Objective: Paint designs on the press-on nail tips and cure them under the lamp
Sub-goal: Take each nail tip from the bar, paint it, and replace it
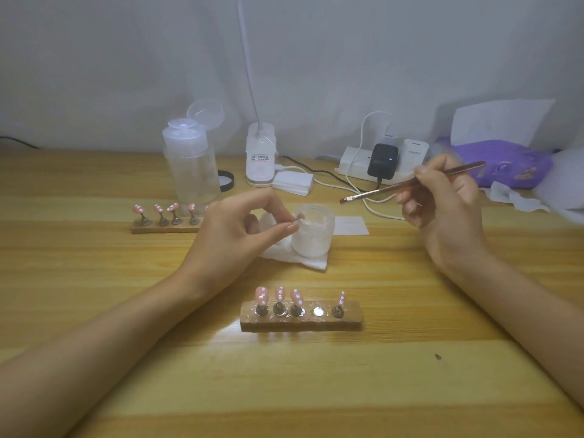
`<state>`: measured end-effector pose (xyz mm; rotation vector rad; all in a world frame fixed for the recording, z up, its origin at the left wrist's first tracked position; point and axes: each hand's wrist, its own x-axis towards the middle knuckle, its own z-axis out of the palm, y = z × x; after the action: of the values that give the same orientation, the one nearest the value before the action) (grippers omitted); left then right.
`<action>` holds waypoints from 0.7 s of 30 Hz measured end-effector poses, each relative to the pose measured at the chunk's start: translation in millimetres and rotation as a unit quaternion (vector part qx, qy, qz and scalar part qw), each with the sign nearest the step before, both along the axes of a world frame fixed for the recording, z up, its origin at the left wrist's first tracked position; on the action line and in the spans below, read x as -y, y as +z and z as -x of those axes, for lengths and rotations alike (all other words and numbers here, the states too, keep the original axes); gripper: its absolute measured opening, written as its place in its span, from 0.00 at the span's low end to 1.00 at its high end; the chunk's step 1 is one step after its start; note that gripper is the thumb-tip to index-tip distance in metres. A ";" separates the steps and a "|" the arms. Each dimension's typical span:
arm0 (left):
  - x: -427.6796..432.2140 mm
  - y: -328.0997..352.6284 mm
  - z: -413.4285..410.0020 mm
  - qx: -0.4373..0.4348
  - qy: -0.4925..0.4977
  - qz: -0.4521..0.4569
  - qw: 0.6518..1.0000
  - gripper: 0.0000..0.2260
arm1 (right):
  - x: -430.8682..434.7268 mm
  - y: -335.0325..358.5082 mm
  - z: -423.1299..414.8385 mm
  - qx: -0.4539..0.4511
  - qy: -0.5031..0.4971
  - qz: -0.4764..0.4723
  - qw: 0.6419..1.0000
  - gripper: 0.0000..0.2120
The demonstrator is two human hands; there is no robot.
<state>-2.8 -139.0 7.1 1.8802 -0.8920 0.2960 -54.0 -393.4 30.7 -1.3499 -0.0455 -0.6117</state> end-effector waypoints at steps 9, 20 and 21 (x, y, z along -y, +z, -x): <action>0.4 -0.8 -0.6 -0.011 -0.001 0.004 1.000 0.05 | -2.8 0.5 5.3 0.069 0.088 0.141 0.984 0.08; -0.6 0.0 -2.6 -0.059 -0.004 0.028 0.998 0.05 | 6.6 -4.3 -1.6 0.060 0.059 0.052 0.995 0.08; -0.8 0.4 -3.1 -0.076 -0.002 0.042 0.996 0.05 | 7.3 -4.9 -2.9 0.054 0.053 0.025 0.997 0.08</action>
<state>0.3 -138.2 7.5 1.7976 -0.7689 0.1819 -51.1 -400.7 25.7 -1.3520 -0.2204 -0.5960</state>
